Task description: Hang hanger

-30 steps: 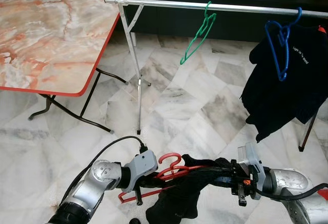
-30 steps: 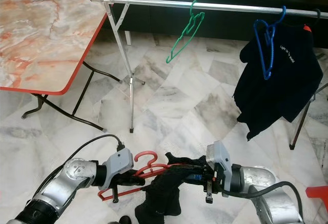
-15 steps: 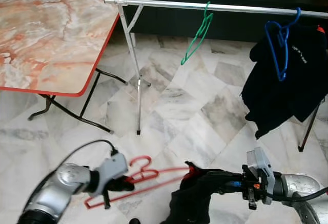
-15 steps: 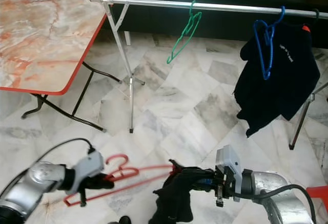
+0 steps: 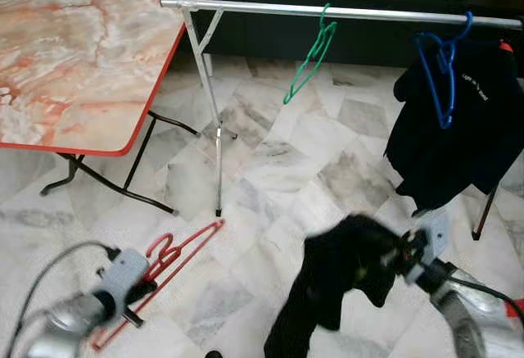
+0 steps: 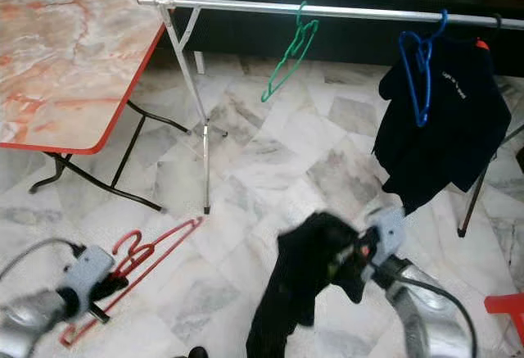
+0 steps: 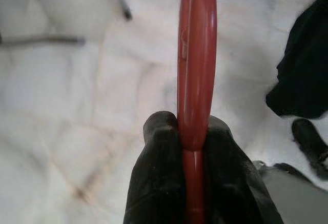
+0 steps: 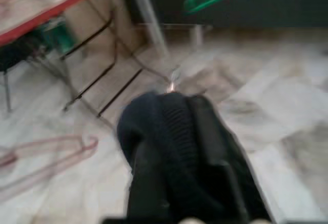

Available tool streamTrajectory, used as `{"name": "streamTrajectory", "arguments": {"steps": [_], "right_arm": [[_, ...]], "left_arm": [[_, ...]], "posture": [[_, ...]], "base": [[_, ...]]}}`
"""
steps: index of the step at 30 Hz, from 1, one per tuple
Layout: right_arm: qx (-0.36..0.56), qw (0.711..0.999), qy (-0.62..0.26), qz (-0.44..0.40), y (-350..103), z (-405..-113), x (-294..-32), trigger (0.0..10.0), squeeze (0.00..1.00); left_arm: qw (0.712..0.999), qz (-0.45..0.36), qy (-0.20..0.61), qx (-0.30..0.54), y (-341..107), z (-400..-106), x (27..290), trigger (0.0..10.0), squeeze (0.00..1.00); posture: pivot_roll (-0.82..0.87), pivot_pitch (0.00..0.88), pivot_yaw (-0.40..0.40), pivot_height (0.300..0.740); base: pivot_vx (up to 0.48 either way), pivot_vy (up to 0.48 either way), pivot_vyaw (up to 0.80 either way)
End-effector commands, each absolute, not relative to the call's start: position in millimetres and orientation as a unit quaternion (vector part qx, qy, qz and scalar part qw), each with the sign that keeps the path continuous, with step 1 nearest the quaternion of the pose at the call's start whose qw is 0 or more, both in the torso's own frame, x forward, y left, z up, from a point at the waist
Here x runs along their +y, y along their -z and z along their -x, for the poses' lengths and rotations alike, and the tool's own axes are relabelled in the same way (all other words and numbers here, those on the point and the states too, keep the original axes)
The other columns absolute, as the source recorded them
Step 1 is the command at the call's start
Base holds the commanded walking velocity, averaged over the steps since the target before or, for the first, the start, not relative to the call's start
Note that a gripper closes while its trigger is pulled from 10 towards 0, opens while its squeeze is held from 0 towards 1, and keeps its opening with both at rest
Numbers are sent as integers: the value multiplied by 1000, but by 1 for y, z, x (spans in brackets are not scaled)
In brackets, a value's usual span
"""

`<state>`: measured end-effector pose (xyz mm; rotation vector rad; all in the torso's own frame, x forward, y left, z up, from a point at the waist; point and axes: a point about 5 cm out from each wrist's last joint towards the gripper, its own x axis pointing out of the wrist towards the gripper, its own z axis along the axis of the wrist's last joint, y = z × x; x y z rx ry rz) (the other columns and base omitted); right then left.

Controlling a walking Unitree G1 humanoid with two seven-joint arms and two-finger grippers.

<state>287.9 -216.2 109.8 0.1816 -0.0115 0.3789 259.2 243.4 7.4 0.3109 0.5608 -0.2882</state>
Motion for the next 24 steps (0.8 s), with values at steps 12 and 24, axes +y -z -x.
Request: {"name": "streamTrajectory", "arguments": {"steps": [12, 24], "right_arm": [[-72, 985, 156, 16, -135, -280, -215, 10000, 0], [-80, 967, 239, -18, -139, -274, -209, 10000, 0]], "left_arm": [[910, -65, -58, 405, 63, -191, 248, 10000, 0], [905, -15, -130, 406, 70, -174, 256, 10000, 0]], "posture": [[8, 173, -50, 740], [9, 129, -45, 740]], "base": [[0, 0, 0], [0, 0, 0]]}}
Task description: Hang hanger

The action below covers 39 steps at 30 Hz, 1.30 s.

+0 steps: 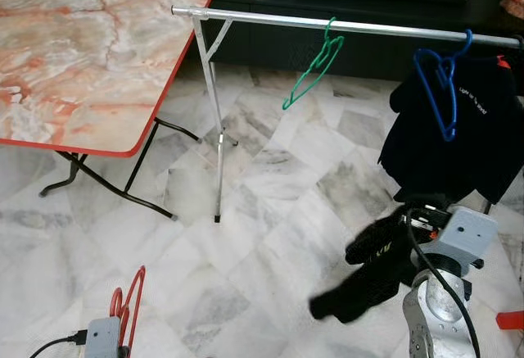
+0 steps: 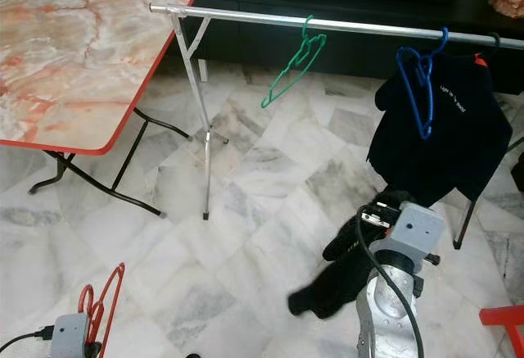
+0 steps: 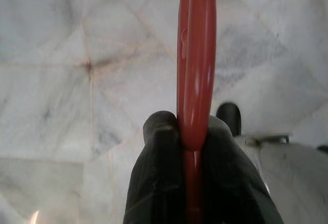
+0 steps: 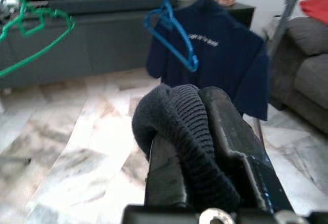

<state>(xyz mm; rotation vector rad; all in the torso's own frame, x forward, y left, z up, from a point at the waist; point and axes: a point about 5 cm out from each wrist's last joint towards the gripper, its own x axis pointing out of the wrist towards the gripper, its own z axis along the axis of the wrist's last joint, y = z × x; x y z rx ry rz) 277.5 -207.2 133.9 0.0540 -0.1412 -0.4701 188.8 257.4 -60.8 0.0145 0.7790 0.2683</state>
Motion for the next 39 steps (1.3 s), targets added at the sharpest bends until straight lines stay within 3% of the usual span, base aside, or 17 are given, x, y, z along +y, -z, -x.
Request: {"name": "streamTrajectory", "arguments": {"steps": [1, 10, 39], "right_arm": [[-78, 968, 239, -15, -139, -274, -207, 10000, 0], [-70, 967, 240, -38, -136, -280, -204, 10000, 0], [-62, 973, 219, -46, -134, -289, -191, 10000, 0]], "left_arm": [[904, -14, -132, 407, 71, -172, 255, 10000, 0], [905, 1, -129, 406, 74, -171, 247, 10000, 0], [900, -5, -125, 417, 76, -169, 246, 10000, 0]], "posture": [[10, 126, -45, 740], [21, 85, -52, 740], [20, 10, -38, 740]], "base": [[0, 0, 0], [0, 0, 0], [0, 480, 0]]}}
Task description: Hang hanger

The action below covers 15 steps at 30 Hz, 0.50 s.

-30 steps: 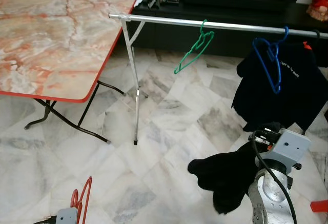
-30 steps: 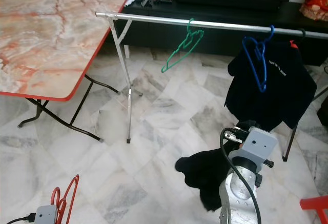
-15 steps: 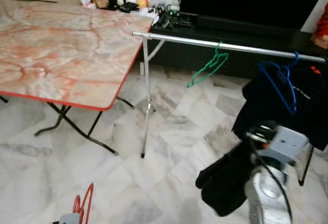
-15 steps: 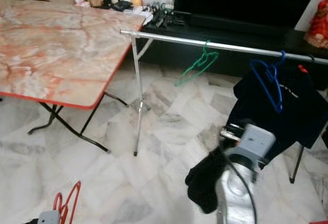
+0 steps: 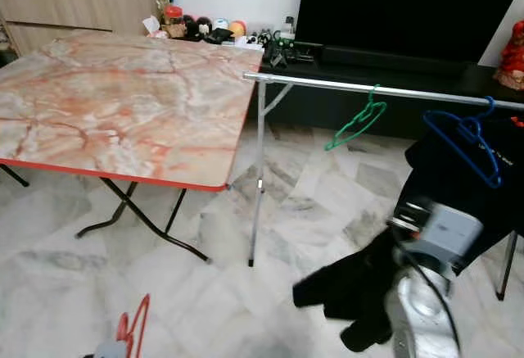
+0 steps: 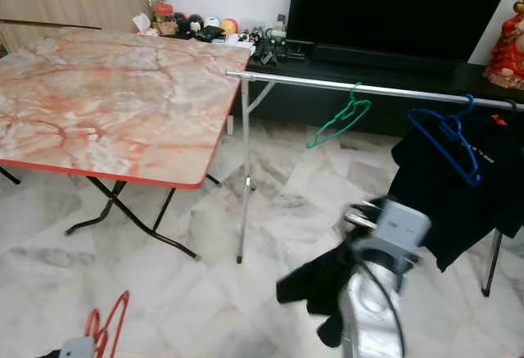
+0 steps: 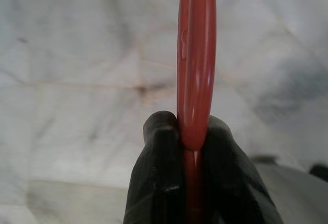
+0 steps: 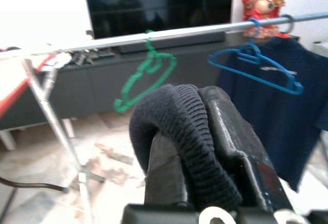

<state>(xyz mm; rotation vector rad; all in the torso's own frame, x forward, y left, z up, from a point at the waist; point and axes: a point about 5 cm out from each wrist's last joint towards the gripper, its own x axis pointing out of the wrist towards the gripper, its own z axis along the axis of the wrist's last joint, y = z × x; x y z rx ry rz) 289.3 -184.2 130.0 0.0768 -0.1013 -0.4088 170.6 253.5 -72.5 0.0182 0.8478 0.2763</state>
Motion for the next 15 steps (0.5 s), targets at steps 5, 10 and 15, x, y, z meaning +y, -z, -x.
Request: {"name": "streamTrajectory", "arguments": {"steps": [5, 10, 15], "right_arm": [[-54, 980, 189, -25, -132, -292, -187, 10000, 0], [-64, 978, 198, -28, -139, -296, -194, 10000, 0], [-69, 975, 207, -40, -142, -295, -194, 10000, 0]], "left_arm": [[901, -7, -121, 417, 75, -171, 245, 10000, 0], [901, -8, -121, 417, 75, -172, 246, 10000, 0], [902, -15, -112, 418, 74, -173, 244, 10000, 0]], "posture": [[10, 36, -39, 740], [8, 76, -41, 740], [13, 104, -44, 740]], "base": [[0, 480, 0], [0, 480, 0], [0, 477, 0]]}}
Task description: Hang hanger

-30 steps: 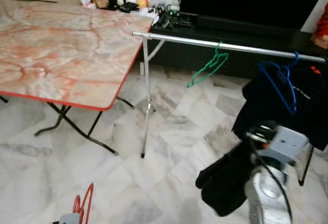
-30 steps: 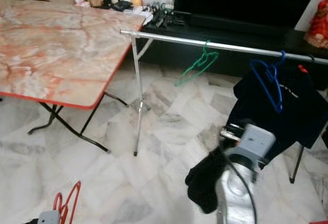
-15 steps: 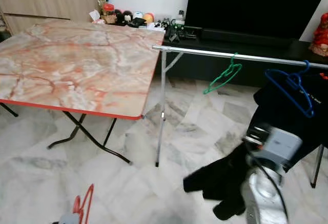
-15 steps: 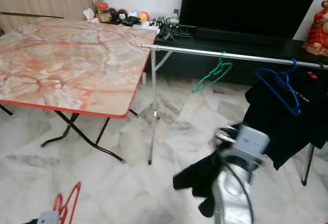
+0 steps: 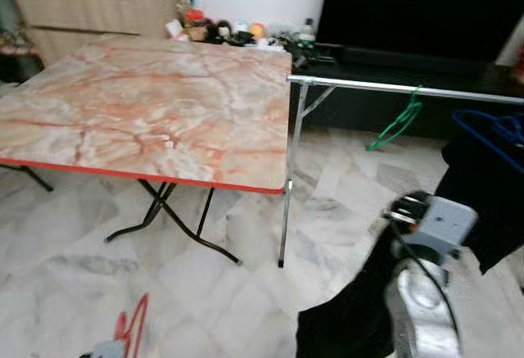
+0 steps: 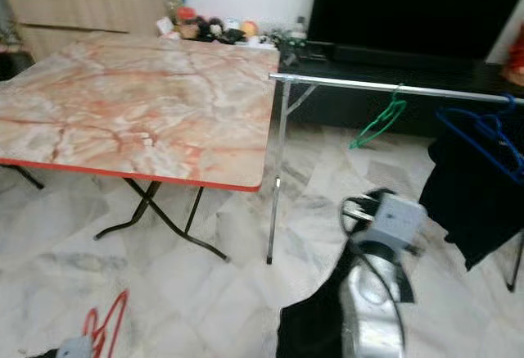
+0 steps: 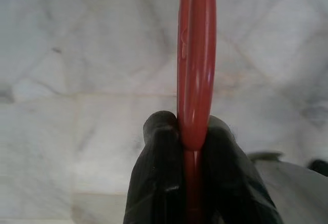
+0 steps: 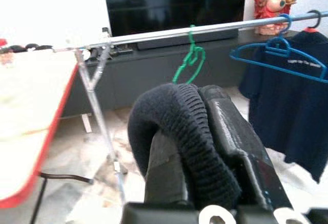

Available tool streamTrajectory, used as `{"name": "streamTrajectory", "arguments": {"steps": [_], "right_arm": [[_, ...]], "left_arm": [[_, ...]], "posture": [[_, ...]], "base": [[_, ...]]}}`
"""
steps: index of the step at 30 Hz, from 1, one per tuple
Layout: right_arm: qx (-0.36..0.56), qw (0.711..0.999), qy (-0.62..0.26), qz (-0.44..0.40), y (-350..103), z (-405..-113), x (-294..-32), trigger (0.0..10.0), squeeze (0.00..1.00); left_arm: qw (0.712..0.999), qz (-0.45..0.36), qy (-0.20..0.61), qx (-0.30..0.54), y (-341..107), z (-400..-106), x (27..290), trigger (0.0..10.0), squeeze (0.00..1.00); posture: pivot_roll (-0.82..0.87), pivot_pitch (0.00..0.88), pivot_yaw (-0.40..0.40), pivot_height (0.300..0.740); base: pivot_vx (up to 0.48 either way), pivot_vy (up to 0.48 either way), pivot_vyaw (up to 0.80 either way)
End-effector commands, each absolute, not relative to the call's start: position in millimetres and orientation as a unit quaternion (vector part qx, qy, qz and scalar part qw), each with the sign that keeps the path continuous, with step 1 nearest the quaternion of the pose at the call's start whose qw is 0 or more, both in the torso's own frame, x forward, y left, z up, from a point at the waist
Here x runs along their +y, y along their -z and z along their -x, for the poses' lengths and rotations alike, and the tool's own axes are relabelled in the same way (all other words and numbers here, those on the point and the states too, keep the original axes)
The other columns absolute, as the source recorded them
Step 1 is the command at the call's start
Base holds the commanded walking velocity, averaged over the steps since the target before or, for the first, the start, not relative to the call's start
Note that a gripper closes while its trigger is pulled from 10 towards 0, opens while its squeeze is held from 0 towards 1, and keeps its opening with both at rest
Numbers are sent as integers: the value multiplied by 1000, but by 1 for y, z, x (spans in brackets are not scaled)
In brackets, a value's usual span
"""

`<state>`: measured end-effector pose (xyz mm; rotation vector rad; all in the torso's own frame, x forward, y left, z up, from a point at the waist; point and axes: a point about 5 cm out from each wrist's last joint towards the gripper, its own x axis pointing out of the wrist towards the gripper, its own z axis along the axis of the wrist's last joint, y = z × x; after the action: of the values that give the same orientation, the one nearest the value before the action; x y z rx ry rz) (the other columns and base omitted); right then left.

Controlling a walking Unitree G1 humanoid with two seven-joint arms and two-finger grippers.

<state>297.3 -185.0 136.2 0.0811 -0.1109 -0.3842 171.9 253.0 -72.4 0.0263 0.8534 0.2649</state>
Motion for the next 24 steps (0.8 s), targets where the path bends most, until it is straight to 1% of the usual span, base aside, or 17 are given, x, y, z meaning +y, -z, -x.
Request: {"name": "streamTrajectory", "arguments": {"steps": [1, 4, 9, 21, 24], "right_arm": [[-69, 975, 207, -41, -143, -295, -193, 10000, 0], [-60, 974, 215, -48, -139, -295, -192, 10000, 0], [-69, 973, 214, -53, -144, -299, -191, 10000, 0], [-85, 974, 207, -43, -155, -308, -196, 10000, 0], [-87, 974, 205, -40, -157, -309, -196, 10000, 0]], "left_arm": [[902, -14, -112, 417, 74, -174, 244, 10000, 0], [901, -16, -117, 417, 74, -173, 247, 10000, 0], [901, -16, -119, 416, 73, -174, 248, 10000, 0], [899, -12, -125, 419, 75, -171, 247, 10000, 0], [897, -31, -112, 427, 76, -168, 248, 10000, 0]], "posture": [[15, 109, -44, 740], [17, 123, -42, 740], [15, 127, -43, 740], [9, 146, -52, 740], [9, 150, -51, 740]], "base": [[0, 476, 0], [0, 476, 0], [0, 476, 0], [0, 476, 0], [0, 0, 0]]}}
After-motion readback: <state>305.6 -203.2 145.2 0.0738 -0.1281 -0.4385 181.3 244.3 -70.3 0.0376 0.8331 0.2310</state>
